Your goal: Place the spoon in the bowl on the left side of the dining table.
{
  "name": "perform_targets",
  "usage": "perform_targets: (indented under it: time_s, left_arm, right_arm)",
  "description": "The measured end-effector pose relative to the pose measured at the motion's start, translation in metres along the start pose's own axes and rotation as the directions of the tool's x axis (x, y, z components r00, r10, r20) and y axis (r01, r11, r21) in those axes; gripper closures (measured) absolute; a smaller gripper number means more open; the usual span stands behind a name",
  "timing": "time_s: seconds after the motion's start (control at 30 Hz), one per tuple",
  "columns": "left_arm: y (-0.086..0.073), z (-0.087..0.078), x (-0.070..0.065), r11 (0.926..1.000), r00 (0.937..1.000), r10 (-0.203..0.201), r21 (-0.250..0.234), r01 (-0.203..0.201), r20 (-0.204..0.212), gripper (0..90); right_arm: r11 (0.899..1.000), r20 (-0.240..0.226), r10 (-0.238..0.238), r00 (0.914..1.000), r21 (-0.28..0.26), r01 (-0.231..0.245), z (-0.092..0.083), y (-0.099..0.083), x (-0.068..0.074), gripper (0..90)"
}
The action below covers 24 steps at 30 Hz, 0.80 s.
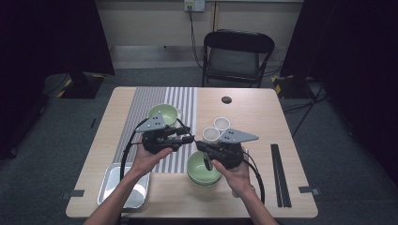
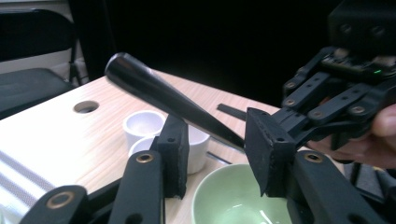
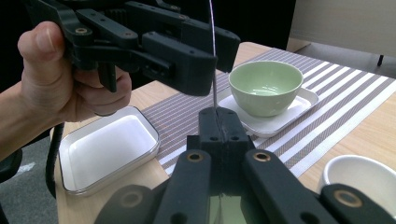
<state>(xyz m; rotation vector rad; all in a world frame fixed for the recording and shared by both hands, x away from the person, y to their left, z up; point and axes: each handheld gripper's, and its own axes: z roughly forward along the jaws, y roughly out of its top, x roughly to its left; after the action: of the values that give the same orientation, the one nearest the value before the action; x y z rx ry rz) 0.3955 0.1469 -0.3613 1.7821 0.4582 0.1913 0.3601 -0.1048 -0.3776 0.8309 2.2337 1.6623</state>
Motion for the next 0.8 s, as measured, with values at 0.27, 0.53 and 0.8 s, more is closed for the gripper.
perform_targets:
  time_s: [0.27,0.53,0.8]
  left_arm:
    - [0.005,-0.007,0.003,0.9980,0.9985,-0.018,-0.059,0.021,0.053,69.9]
    - [0.011,-0.012,0.001,0.9980,0.9958,-0.005,-0.063,0.010,0.091,78.7]
    - [0.016,-0.014,-0.007,0.9970,0.9922,0.017,-0.078,-0.008,0.124,85.0]
  right_arm:
    - [0.999,-0.013,-0.015,0.9998,-0.044,0.014,0.001,0.001,0.007,90.0]
    - [0.998,-0.034,-0.032,0.9989,-0.049,0.030,0.005,0.001,0.011,90.0]
    - [0.997,-0.054,-0.046,0.9975,-0.061,0.042,0.008,0.003,0.017,90.0]
